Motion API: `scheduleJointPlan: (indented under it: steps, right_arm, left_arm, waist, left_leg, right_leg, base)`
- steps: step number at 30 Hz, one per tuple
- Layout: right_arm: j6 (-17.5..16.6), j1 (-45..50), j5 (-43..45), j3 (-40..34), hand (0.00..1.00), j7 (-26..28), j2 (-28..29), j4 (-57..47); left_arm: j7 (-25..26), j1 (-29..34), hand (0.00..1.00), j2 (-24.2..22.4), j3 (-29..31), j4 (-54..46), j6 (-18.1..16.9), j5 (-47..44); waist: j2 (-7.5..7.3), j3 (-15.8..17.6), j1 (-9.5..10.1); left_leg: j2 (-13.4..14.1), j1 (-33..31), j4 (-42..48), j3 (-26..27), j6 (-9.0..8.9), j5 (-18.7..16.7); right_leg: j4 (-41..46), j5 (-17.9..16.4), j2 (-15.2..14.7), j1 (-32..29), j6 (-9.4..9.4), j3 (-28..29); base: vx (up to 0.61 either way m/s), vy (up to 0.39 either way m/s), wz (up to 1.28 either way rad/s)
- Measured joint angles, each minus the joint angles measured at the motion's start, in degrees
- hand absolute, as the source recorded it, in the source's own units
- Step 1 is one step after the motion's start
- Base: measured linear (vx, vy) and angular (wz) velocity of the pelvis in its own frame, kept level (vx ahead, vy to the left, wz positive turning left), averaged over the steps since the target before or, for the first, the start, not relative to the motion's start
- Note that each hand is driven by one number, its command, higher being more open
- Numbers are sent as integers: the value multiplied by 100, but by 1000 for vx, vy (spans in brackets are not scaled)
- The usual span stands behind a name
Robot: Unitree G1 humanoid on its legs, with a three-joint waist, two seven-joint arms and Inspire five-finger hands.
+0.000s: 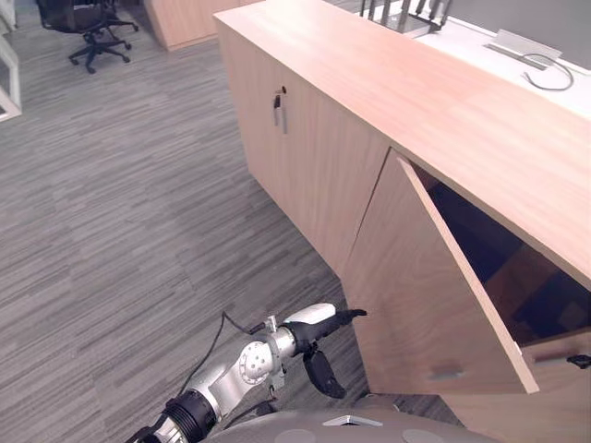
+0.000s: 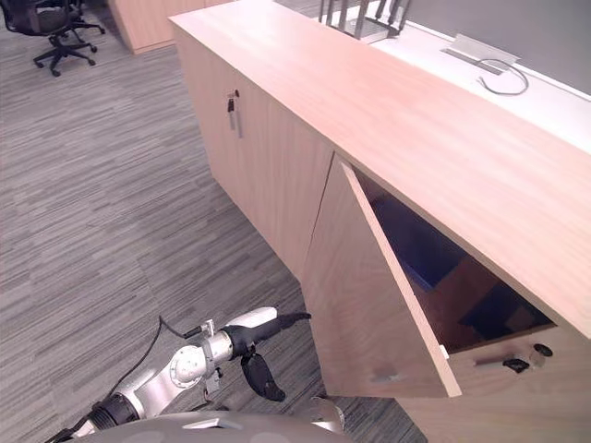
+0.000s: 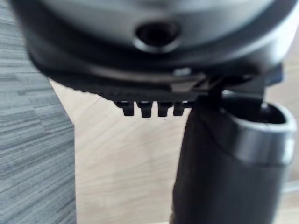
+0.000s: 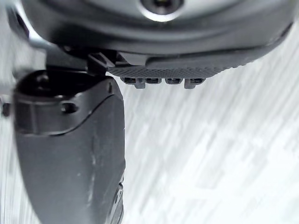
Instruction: Walk over to the cabinet, pick up the folder, carry it to the office cabinet, place the folder inside the office cabinet, then close the office cabinet door
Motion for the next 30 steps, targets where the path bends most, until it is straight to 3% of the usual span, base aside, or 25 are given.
scheduleJointPlan:
  steps: [6,16,22,24,26,27,28,30]
  right_arm:
    - [-108,217,123,-114,100,184,412,49]
    - [-1,-67,46,-599,100,61,404,-53]
    - [-4,-212,-1,-435,100,57,472,-51]
    - [22,-305,33,76,100,52,491,-64]
    - [82,-372,145,2254,100,55,274,-411]
    - [-100,-370,598,3532,100,124,16,-759]
    - [-278,-367,1275,4135,100,323,-90,-927]
    - [-356,-290,2050,4429,100,578,-52,-939]
  left_arm:
    - [144,5,100,-201,321,-10,14,6]
    - [187,1,100,-361,320,-9,15,29]
    - [313,-543,100,-364,-89,155,25,42]
    - [375,-1084,100,-421,-507,446,9,46]
    - [418,-1570,100,-579,-927,859,1,59]
    - [427,-1810,100,-685,-1232,972,-4,75]
    - [437,-1950,100,-786,-1436,972,-43,75]
    - [450,-2079,100,-992,-1539,973,-128,75]
  waist:
    - [-15,-57,-120]
    - [29,-133,-127]
    - [20,-144,-157]
    - [11,-145,-174]
    - [-30,-178,-192]
    - [-37,-190,-195]
    - [-29,-196,-208]
    - [-3,-203,-284]
  left_leg:
    - [-12,11,-56,32,-1,5]
    - [-18,17,-106,42,29,65]
    - [-15,28,-106,127,26,63]
    - [-17,43,-107,148,25,63]
    - [-16,60,-129,185,15,55]
    - [-20,101,-177,197,9,50]
    - [-29,151,-232,238,7,49]
    - [-50,199,-272,297,25,72]
  right_leg:
    - [6,-19,-4,-93,-33,35]
    - [-13,-23,15,-94,-45,13]
    - [-67,10,37,-86,-47,116]
    - [-95,41,38,-65,-52,127]
    - [-89,49,42,-106,-57,180]
    - [-84,48,46,-112,-58,200]
    - [-73,47,48,-110,-58,256]
    - [-47,47,39,-109,-58,322]
  base:
    - [-54,9,-5]
    - [11,0,0]
    - [30,6,-6]
    - [-10,12,-6]
    - [-38,14,-10]
    - [-49,22,-13]
    - [-29,16,-14]
    - [20,20,-16]
